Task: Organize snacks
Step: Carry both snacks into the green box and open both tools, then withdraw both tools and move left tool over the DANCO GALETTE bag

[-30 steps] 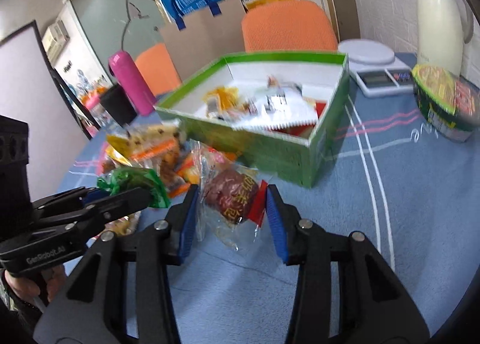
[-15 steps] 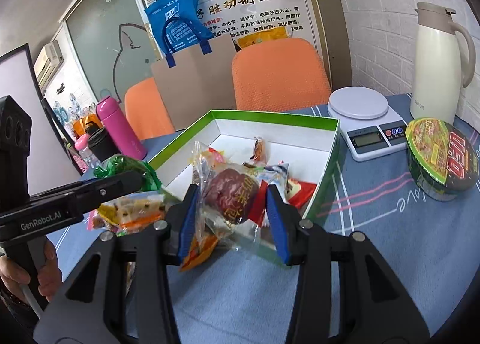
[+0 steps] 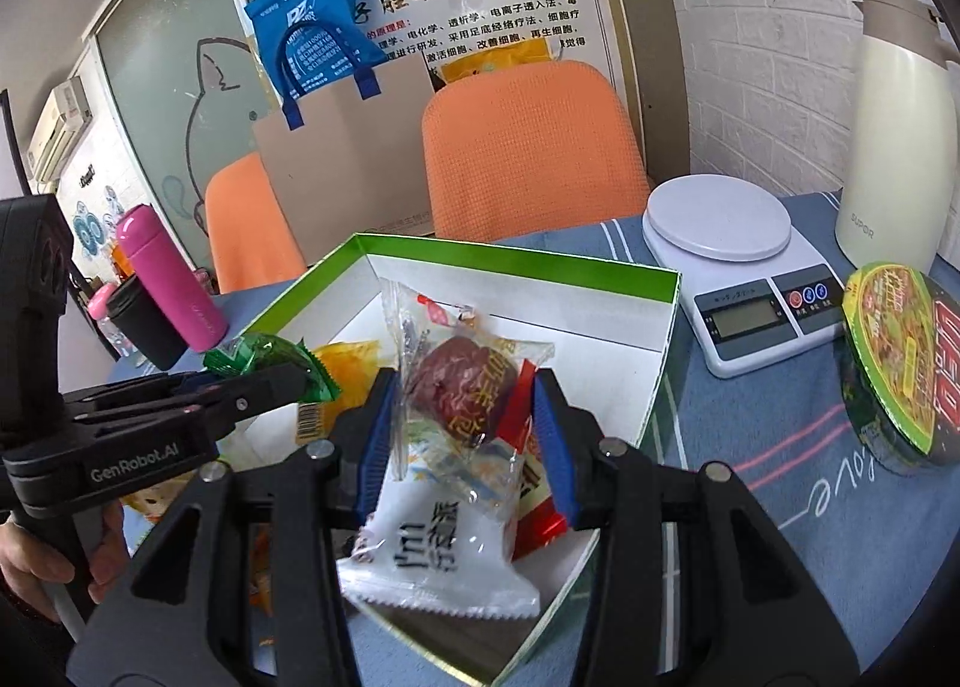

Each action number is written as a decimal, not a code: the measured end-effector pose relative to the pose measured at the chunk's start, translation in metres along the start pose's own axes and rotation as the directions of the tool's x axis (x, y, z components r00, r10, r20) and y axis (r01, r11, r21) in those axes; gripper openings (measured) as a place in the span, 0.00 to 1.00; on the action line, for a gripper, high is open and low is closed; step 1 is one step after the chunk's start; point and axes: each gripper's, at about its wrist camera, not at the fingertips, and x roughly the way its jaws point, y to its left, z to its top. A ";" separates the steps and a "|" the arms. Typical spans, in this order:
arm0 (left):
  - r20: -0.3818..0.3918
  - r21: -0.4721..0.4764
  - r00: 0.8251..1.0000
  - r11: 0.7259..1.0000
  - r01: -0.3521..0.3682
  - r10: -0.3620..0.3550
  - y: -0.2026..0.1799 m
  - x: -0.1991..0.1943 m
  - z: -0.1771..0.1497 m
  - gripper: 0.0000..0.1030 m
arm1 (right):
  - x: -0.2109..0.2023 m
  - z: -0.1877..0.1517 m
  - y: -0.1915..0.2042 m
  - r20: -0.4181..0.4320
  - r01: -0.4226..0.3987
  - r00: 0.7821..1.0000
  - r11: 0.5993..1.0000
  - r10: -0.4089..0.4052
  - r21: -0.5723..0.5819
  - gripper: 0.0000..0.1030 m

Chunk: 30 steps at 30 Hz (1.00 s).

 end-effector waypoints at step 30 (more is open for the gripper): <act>0.086 -0.054 0.994 0.996 -0.068 0.073 0.008 -0.084 -0.037 0.97 | -0.078 -0.069 0.046 -0.001 -0.003 1.000 0.995 0.003 -0.095 0.99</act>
